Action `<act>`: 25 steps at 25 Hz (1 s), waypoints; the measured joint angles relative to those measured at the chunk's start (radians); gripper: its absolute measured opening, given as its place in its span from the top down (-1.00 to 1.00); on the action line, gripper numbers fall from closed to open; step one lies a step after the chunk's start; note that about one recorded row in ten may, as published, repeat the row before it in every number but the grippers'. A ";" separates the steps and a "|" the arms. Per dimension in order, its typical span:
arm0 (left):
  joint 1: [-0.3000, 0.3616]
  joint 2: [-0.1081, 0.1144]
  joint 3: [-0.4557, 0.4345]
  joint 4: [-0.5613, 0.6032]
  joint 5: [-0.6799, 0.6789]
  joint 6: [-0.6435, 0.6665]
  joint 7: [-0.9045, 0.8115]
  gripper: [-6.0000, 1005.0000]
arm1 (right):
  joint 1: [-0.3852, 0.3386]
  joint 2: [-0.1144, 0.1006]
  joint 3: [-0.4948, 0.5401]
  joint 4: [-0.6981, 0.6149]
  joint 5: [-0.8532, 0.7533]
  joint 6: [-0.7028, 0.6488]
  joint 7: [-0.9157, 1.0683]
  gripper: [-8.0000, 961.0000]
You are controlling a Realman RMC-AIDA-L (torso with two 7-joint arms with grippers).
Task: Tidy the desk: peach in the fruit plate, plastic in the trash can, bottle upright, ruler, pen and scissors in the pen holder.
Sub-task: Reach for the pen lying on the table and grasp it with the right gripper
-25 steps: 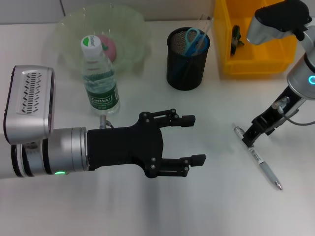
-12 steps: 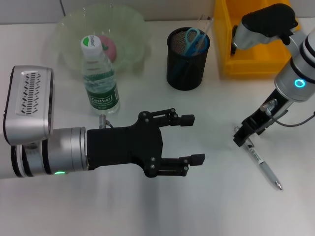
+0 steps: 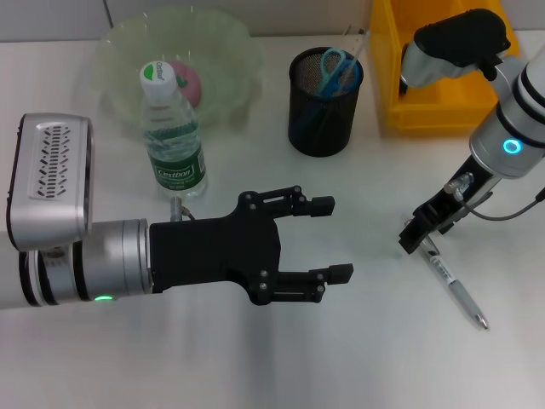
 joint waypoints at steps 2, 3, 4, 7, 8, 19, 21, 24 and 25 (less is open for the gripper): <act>0.000 0.000 0.000 0.000 0.000 -0.001 0.007 -0.57 | 0.001 0.000 0.000 0.006 0.000 0.005 0.000 -0.36; 0.000 0.000 0.000 0.000 0.000 -0.002 0.009 -0.57 | 0.001 0.000 0.000 0.008 0.000 0.006 0.000 -0.36; 0.000 0.000 0.000 0.000 0.000 -0.003 0.010 -0.57 | 0.001 0.000 0.000 0.008 0.000 0.006 0.000 -0.36; -0.001 0.000 0.001 0.000 0.000 -0.007 0.010 -0.57 | 0.001 0.000 0.000 0.008 0.000 0.006 0.000 -0.36; -0.001 0.000 0.001 0.000 0.000 -0.008 0.011 -0.57 | 0.001 0.000 0.000 0.008 0.000 0.006 0.000 -0.36; 0.000 0.000 0.003 0.000 0.000 -0.012 0.011 -0.57 | 0.009 0.000 -0.023 0.025 -0.001 0.024 0.008 -0.36; 0.004 0.000 0.001 0.000 0.000 -0.012 0.011 -0.57 | 0.009 0.000 -0.023 0.025 -0.001 0.028 0.008 -0.36; 0.005 0.000 0.000 0.000 0.000 -0.012 0.011 -0.57 | 0.009 0.000 -0.024 0.025 -0.001 0.030 0.009 -0.35; 0.006 0.000 0.000 0.000 0.000 -0.012 0.011 -0.57 | 0.009 0.000 -0.031 0.026 -0.001 0.033 0.011 -0.35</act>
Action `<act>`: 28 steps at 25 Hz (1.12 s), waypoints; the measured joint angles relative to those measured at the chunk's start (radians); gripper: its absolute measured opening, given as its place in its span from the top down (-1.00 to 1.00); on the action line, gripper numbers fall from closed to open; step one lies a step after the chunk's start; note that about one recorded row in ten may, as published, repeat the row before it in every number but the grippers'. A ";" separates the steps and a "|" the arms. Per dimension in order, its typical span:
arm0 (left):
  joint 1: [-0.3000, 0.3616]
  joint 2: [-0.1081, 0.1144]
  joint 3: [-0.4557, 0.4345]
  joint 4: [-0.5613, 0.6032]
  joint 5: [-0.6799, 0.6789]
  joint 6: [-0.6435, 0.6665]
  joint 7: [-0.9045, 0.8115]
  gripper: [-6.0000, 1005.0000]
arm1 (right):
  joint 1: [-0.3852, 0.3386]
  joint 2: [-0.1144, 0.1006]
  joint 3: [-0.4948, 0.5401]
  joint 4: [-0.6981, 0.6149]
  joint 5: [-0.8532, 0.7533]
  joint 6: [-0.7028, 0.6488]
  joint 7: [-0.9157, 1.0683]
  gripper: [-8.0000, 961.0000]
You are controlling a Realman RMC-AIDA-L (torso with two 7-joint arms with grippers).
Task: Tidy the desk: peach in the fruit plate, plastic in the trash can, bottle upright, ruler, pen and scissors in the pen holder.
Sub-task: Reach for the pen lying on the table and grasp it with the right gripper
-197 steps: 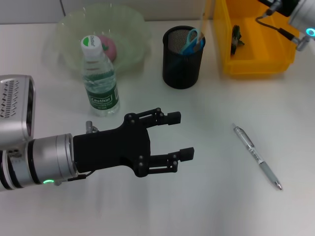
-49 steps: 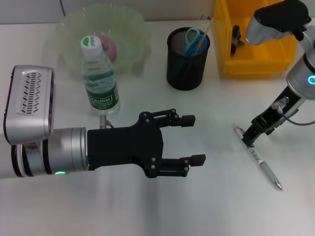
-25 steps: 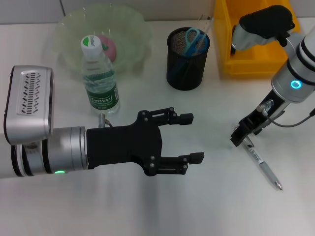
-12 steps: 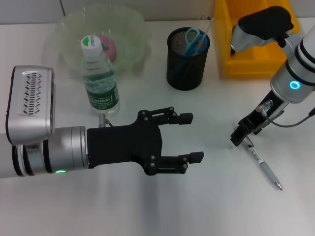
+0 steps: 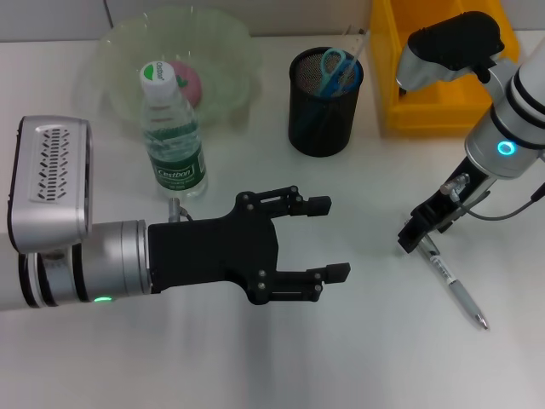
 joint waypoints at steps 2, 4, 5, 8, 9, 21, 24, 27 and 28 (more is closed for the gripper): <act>0.000 0.000 0.000 0.000 0.000 0.000 0.000 -0.57 | 0.000 0.000 -0.021 0.002 0.000 0.007 0.006 -0.35; 0.000 0.000 0.000 0.000 0.000 0.000 0.000 -0.57 | 0.001 0.000 -0.038 0.002 0.000 0.011 0.011 -0.35; 0.001 0.000 -0.001 0.000 0.000 0.000 0.000 -0.57 | 0.001 0.000 -0.042 0.002 0.000 0.011 0.012 -0.35; 0.001 0.000 -0.002 0.000 0.000 0.000 0.000 -0.57 | 0.001 0.000 -0.045 0.001 0.000 0.012 0.013 -0.35; 0.001 0.000 -0.002 0.000 0.000 0.000 0.000 -0.57 | 0.001 0.000 -0.045 0.001 0.000 0.012 0.013 -0.35; -0.003 0.000 -0.003 0.000 0.000 -0.003 0.000 -0.57 | 0.001 0.000 -0.046 0.004 0.000 0.027 0.015 -0.33; -0.005 0.000 -0.002 0.000 0.000 -0.010 0.000 -0.57 | 0.001 0.000 -0.046 0.005 0.000 0.029 0.015 -0.31; -0.005 0.000 -0.001 0.000 0.000 -0.014 0.006 -0.57 | 0.001 0.000 -0.046 0.004 0.000 0.032 0.014 -0.29; -0.005 0.000 -0.001 0.000 0.000 -0.014 0.006 -0.57 | 0.001 0.000 -0.046 0.004 0.000 0.033 0.013 -0.28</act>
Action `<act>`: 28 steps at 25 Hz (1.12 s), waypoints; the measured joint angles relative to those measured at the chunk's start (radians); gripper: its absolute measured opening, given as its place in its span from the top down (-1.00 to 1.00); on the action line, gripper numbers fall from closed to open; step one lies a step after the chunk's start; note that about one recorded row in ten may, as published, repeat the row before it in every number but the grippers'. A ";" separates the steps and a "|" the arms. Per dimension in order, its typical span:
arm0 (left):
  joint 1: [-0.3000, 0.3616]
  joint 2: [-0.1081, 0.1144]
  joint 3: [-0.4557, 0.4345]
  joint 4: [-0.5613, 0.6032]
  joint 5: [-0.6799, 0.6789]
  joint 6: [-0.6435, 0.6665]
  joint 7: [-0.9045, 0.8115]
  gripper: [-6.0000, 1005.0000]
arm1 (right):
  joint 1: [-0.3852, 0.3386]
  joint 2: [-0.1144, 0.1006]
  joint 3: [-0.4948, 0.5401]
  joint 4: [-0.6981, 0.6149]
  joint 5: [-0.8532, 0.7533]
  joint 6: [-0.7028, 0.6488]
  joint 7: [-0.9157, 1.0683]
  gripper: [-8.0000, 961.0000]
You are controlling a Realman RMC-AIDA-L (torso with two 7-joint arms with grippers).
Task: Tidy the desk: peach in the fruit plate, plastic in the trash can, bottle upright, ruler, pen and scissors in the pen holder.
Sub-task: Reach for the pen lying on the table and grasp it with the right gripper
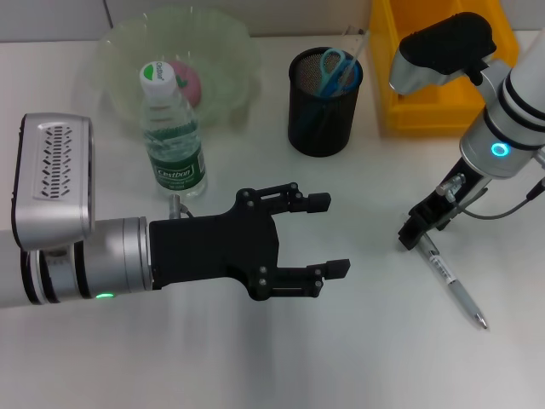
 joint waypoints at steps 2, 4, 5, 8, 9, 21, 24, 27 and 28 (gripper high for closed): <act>0.000 -0.001 0.000 0.000 0.000 0.000 0.002 -0.57 | 0.000 0.000 0.000 0.000 0.000 0.001 -0.002 -0.27; 0.000 -0.001 -0.001 0.000 0.000 0.000 0.002 -0.57 | 0.000 0.000 -0.005 0.000 0.000 0.002 -0.005 -0.25; 0.000 -0.001 -0.002 0.000 0.000 0.000 0.002 -0.57 | 0.001 0.000 -0.011 0.000 0.000 0.003 -0.005 -0.25; 0.001 -0.002 -0.004 0.000 0.000 -0.001 0.002 -0.57 | 0.003 0.000 -0.032 -0.001 0.000 0.004 -0.004 -0.09; 0.000 -0.002 -0.004 0.000 0.000 -0.001 0.003 -0.57 | 0.003 0.000 -0.034 -0.002 0.001 0.004 -0.004 -0.04; 0.002 -0.002 -0.004 0.000 0.000 -0.004 0.003 -0.57 | 0.008 0.000 -0.037 -0.011 0.014 0.000 -0.002 -0.02; 0.003 -0.002 -0.004 0.000 0.000 -0.008 0.004 -0.57 | 0.011 0.000 -0.042 -0.007 0.014 0.000 -0.002 -0.01; 0.004 -0.002 -0.004 0.000 0.000 -0.010 0.004 -0.56 | 0.012 0.000 -0.050 -0.005 0.014 0.002 -0.002 0.00; 0.004 -0.002 -0.004 0.000 0.000 -0.010 0.004 -0.56 | 0.012 0.000 -0.051 -0.005 0.014 0.002 -0.002 0.00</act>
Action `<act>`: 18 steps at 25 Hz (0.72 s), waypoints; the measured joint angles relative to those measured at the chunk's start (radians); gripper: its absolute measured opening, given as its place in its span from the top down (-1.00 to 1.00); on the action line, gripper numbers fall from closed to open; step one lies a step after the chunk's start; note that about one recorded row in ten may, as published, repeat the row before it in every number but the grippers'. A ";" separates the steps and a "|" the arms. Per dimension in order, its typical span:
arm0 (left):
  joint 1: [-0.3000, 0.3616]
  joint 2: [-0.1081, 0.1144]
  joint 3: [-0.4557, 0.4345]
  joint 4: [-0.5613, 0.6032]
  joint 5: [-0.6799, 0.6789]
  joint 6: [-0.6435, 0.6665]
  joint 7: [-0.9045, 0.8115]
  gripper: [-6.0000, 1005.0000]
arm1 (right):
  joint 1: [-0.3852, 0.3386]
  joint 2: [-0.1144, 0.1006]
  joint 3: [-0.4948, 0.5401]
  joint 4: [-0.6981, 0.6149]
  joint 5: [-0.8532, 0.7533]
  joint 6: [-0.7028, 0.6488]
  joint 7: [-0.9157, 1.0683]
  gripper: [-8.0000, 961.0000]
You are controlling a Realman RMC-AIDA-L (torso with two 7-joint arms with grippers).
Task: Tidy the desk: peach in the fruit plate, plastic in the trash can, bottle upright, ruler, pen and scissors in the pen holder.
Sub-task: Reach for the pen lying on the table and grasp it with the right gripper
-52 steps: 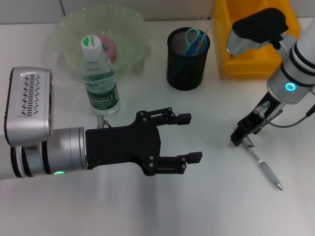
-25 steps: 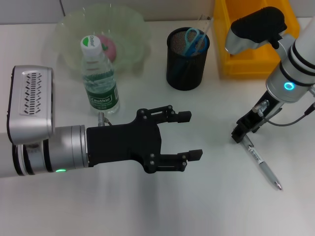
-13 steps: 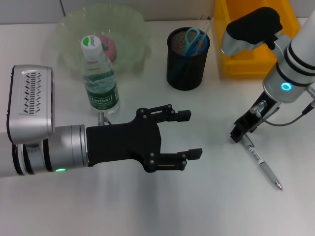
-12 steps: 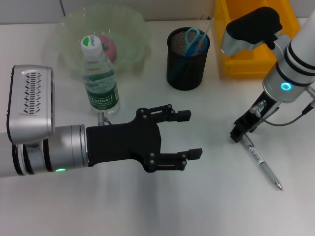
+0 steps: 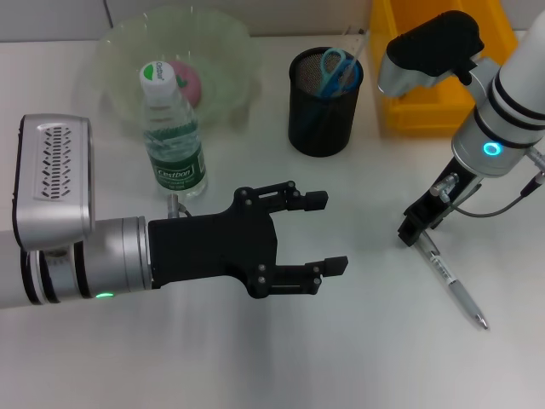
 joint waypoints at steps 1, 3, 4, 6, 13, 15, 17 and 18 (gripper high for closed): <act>0.000 0.000 0.000 0.000 0.000 0.000 0.000 -0.56 | 0.000 0.000 0.000 0.000 0.000 0.000 0.000 0.00; -0.001 0.000 0.000 0.000 0.000 -0.001 0.000 -0.56 | 0.000 0.000 0.000 0.000 0.000 0.000 0.000 0.00; -0.001 0.000 0.000 0.000 0.000 -0.001 0.000 -0.56 | 0.000 0.000 0.000 0.000 0.000 0.000 0.000 0.01; -0.002 0.000 0.000 0.000 0.000 -0.001 0.000 -0.56 | 0.000 0.000 0.000 0.000 0.000 0.000 0.000 0.01; -0.004 0.000 0.000 0.000 0.000 -0.001 0.000 -0.56 | 0.000 0.000 0.000 -0.001 0.000 -0.001 0.001 0.05; -0.004 0.000 0.000 0.000 0.000 -0.002 0.000 -0.56 | 0.000 0.000 0.000 -0.003 0.000 -0.004 0.001 0.06; -0.004 0.000 0.000 0.000 0.000 -0.003 0.000 -0.56 | 0.000 0.000 0.000 -0.004 0.000 -0.005 0.001 0.07; -0.004 0.000 0.000 0.000 0.000 -0.003 0.000 -0.56 | 0.000 0.000 0.000 -0.004 0.000 -0.005 0.001 0.07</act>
